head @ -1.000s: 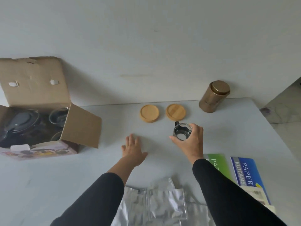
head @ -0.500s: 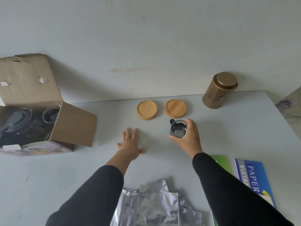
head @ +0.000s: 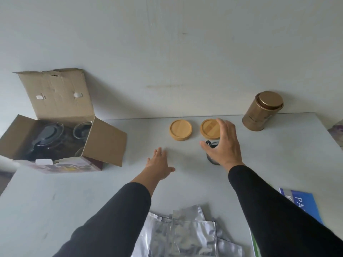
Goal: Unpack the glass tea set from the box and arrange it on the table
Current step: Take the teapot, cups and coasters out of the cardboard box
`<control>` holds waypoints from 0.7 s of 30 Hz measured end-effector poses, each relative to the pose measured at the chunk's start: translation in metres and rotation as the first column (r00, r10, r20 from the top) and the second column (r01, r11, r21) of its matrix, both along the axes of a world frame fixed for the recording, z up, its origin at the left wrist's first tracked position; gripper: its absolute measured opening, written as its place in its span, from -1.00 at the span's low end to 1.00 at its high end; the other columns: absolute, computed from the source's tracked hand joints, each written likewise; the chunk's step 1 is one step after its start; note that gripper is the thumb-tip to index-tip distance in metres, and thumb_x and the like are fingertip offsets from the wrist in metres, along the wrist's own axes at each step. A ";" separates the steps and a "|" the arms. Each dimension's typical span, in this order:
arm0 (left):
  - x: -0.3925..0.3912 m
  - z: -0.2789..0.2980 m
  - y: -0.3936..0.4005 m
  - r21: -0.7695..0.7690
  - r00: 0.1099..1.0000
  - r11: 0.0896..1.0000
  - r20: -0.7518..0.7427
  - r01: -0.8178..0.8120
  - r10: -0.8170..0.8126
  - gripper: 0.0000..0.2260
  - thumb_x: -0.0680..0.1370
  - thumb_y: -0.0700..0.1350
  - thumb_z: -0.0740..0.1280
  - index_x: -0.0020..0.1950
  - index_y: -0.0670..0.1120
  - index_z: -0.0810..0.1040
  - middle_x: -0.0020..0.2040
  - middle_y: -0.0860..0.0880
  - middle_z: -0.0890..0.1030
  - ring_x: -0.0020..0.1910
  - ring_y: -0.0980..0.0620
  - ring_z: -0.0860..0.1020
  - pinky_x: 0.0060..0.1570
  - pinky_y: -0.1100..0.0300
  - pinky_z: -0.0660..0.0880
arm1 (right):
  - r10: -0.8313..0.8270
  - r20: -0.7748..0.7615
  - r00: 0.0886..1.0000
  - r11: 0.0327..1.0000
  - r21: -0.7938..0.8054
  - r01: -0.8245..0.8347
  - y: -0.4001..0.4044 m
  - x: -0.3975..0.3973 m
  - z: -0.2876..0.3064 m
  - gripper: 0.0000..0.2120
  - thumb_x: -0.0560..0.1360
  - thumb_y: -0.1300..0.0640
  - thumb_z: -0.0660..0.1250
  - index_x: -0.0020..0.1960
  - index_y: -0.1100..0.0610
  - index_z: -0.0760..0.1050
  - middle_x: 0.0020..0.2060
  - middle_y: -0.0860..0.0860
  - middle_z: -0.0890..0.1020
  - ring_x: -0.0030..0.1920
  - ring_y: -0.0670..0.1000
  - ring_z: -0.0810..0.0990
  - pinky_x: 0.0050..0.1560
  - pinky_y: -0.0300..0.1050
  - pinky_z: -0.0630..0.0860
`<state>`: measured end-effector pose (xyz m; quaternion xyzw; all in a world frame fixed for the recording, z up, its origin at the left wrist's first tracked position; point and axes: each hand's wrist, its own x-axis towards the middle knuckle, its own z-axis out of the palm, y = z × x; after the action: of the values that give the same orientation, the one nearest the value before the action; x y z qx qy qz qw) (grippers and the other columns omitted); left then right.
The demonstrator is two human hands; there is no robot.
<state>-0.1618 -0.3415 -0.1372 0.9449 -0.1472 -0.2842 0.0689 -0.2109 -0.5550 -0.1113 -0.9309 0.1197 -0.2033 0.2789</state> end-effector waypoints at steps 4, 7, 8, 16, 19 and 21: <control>0.015 0.030 0.023 -0.114 0.981 0.991 0.184 0.077 -0.055 -0.45 0.65 -0.01 0.15 0.57 -0.12 0.03 0.59 -0.03 -0.05 0.58 -0.01 -0.12 0.52 0.04 -0.04 | 0.095 0.081 0.992 0.995 -0.038 -0.092 0.044 0.030 0.036 -0.26 0.32 -0.07 0.47 0.38 0.16 0.28 0.25 0.12 0.39 0.29 0.09 0.37 0.23 -0.06 0.43; 0.034 0.056 0.057 -0.212 0.952 0.974 0.305 0.081 -0.012 -0.53 0.65 -0.08 0.12 0.55 -0.10 0.12 0.57 0.00 0.06 0.57 -0.01 -0.04 0.52 0.07 0.04 | 0.153 0.111 0.982 0.988 -0.034 -0.150 0.094 0.047 0.051 -0.31 0.32 -0.05 0.46 0.36 0.17 0.32 0.21 0.11 0.42 0.25 0.10 0.42 0.16 -0.07 0.46; 0.042 0.063 0.073 -0.232 0.942 0.970 0.336 0.076 0.007 -0.55 0.65 -0.10 0.12 0.54 -0.11 0.15 0.56 -0.01 0.11 0.57 -0.02 -0.01 0.51 0.07 0.07 | 0.169 0.115 0.979 0.985 -0.039 -0.166 0.112 0.053 0.054 -0.33 0.33 -0.05 0.45 0.34 0.17 0.34 0.19 0.11 0.43 0.23 0.10 0.44 0.13 -0.08 0.47; 0.094 0.074 0.249 -0.114 0.895 0.993 0.440 -0.030 0.077 -0.47 0.62 0.07 0.14 0.53 -0.13 0.16 0.55 -0.06 0.13 0.57 -0.06 0.00 0.51 -0.08 0.04 | 0.254 0.059 0.965 0.958 -0.153 -0.243 0.262 0.095 0.051 -0.50 0.33 -0.12 0.34 0.13 0.19 0.49 -0.02 0.07 0.58 0.02 0.12 0.54 0.04 -0.02 0.47; 0.108 0.067 0.305 -0.054 0.913 0.993 0.391 -0.107 0.119 -0.43 0.64 0.16 -0.01 0.57 -0.09 0.02 0.59 -0.02 -0.01 0.58 -0.04 -0.14 0.51 -0.16 -0.06 | 0.281 -0.037 0.959 0.935 -0.215 -0.282 0.317 0.115 0.044 -0.54 0.36 -0.11 0.36 0.15 0.14 0.48 0.04 0.05 0.57 0.10 0.11 0.49 0.10 -0.01 0.43; 0.113 0.060 0.329 -0.040 0.911 0.991 0.389 -0.129 0.135 -0.41 0.64 0.19 -0.05 0.59 -0.04 -0.08 0.59 0.00 -0.08 0.57 -0.04 -0.19 0.51 -0.16 -0.08 | 0.282 -0.132 0.950 0.914 -0.266 -0.308 0.348 0.126 0.040 -0.51 0.39 -0.15 0.32 0.22 0.10 0.44 0.15 0.02 0.54 0.25 0.09 0.41 0.19 0.00 0.37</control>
<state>-0.0484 -0.0124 -0.0774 0.9898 -0.0958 -0.0836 0.0637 -0.0846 -0.2074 -0.0709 -0.9768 -0.0399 -0.1311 0.1647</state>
